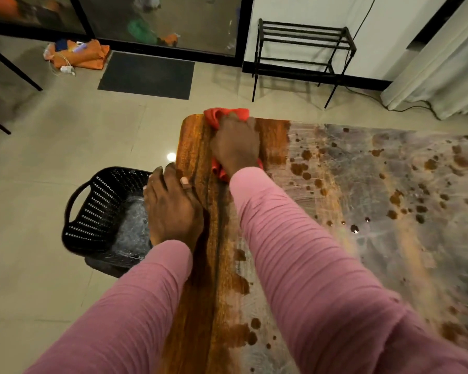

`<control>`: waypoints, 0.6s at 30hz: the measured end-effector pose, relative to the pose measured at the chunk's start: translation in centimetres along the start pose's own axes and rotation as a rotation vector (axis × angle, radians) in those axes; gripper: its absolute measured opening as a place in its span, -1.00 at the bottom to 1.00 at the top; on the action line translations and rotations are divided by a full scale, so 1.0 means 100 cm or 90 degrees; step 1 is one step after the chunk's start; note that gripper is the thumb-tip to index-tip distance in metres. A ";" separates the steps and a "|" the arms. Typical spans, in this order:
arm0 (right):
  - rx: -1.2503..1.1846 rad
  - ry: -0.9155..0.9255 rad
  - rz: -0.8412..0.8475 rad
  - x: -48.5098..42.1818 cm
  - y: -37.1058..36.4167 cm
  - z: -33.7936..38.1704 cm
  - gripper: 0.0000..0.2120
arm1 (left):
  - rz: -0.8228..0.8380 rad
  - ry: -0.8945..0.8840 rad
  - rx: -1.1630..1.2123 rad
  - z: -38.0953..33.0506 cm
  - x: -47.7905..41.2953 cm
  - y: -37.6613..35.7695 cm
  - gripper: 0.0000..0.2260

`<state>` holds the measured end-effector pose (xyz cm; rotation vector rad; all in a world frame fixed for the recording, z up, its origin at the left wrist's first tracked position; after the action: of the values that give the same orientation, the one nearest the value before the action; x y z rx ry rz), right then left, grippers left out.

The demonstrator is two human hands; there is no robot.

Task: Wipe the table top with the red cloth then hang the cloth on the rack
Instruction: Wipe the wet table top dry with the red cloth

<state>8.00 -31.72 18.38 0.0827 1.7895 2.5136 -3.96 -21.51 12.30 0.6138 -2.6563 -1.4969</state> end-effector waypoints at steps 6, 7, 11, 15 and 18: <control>-0.079 -0.210 -0.072 -0.022 0.028 -0.109 -0.74 | 0.017 -0.023 -0.005 -0.004 -0.002 0.001 -0.61; -0.079 -0.227 -0.061 -0.026 0.032 -0.122 -0.73 | 0.020 -0.019 -0.004 -0.004 -0.002 0.002 -0.62; -0.080 -0.234 -0.084 -0.020 0.022 -0.098 -0.74 | 0.017 -0.009 0.017 -0.004 -0.001 0.000 -0.64; -0.094 -0.082 -0.054 0.020 -0.017 -0.025 -0.78 | 0.011 0.013 0.047 -0.001 -0.002 -0.003 -0.62; -0.065 0.043 -0.050 0.051 -0.023 -0.002 -0.75 | 0.011 0.009 0.071 0.000 -0.003 -0.003 -0.58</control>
<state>2.96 -30.74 16.18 -0.0758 1.6494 2.5749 -3.58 -21.55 12.16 0.6040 -2.7418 -1.3427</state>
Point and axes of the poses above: each hand's wrist, its own x-axis away from the middle knuckle, its own y-axis out of the back of the hand, z = x × y, the point moved 3 cm from there along -x, towards the middle knuckle, and after that the axes turned 7 degrees about -y, right-handed, at the moved point
